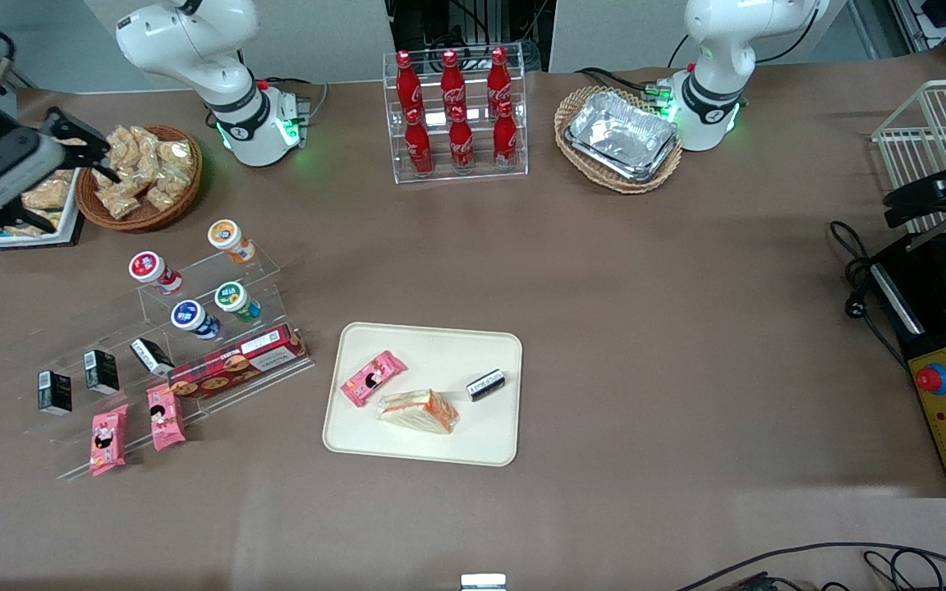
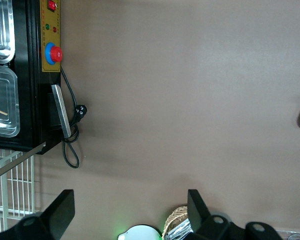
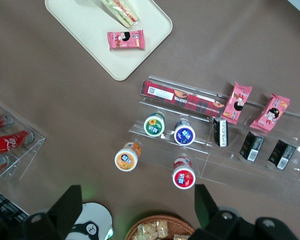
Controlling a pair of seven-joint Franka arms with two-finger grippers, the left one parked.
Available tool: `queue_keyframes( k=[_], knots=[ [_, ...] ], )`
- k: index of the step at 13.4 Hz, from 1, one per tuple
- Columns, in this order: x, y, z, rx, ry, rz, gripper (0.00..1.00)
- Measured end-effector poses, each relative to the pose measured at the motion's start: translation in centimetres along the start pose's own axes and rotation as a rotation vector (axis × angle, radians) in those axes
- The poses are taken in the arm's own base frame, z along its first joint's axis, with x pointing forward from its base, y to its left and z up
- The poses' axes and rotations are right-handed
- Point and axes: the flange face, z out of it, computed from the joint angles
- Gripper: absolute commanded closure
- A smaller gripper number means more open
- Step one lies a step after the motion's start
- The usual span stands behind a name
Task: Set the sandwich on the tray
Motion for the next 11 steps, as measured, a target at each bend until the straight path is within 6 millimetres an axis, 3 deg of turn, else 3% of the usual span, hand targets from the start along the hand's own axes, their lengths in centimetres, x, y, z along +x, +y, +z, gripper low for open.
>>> queue_keyframes(
  k=[3,9,11],
  knots=[
    [-1.0,2.4,0.8,0.0,0.02,0.125,0.0],
    [1.5,4.9,4.8,-0.08,0.061,0.669,0.0],
    [2.7,4.9,6.4,-0.078,0.07,0.85,0.0]
  ],
)
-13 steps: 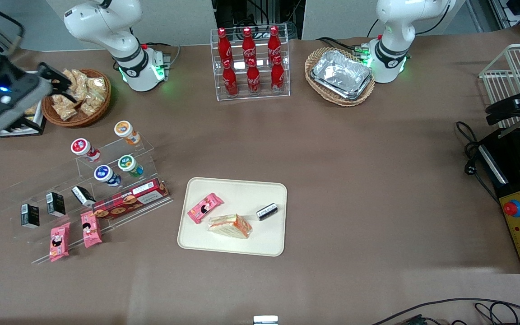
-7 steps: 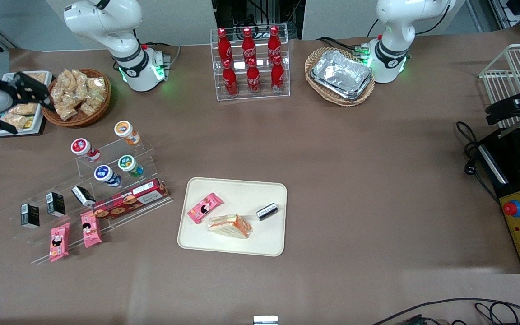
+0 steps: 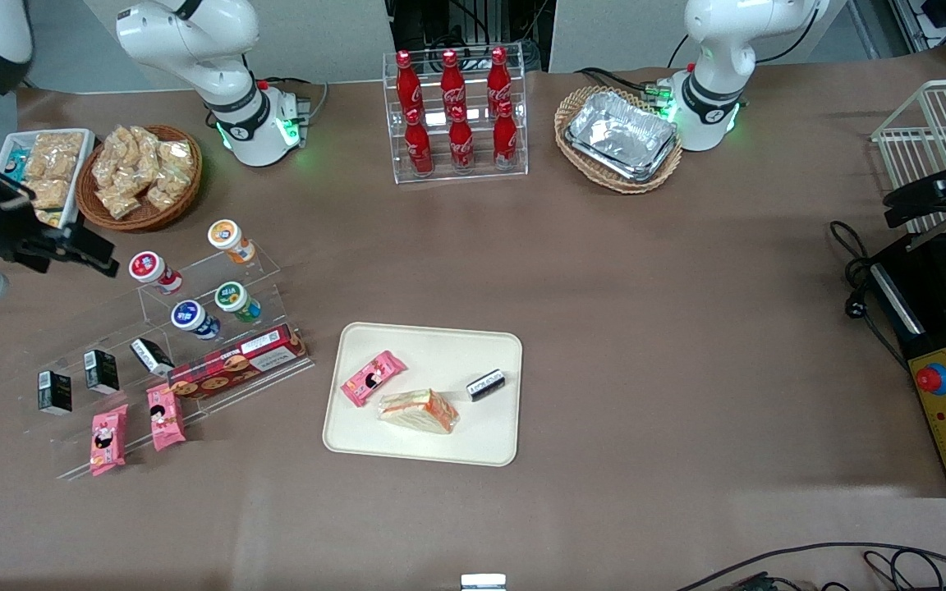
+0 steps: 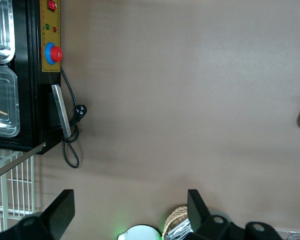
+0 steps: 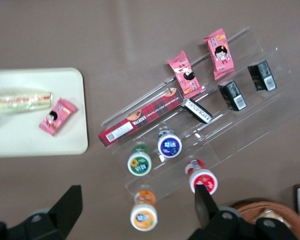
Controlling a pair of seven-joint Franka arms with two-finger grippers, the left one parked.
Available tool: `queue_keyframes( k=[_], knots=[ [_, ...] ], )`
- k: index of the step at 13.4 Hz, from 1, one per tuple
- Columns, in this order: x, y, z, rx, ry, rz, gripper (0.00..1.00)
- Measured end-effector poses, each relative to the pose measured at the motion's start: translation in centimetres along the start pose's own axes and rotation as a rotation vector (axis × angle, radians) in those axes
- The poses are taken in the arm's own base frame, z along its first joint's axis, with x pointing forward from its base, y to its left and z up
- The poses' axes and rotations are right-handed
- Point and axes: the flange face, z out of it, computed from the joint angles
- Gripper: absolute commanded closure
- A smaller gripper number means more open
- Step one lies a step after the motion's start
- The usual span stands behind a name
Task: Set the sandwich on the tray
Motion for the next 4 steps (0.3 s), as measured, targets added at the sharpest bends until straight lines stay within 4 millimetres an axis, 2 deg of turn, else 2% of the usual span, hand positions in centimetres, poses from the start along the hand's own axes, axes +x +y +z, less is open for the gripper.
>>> queue_keyframes(
  k=[2,4],
  knots=[
    [0.6,-0.5,1.3,0.0,0.015,0.044,0.0],
    [1.5,0.6,2.4,-0.003,0.009,0.046,0.0]
  ],
)
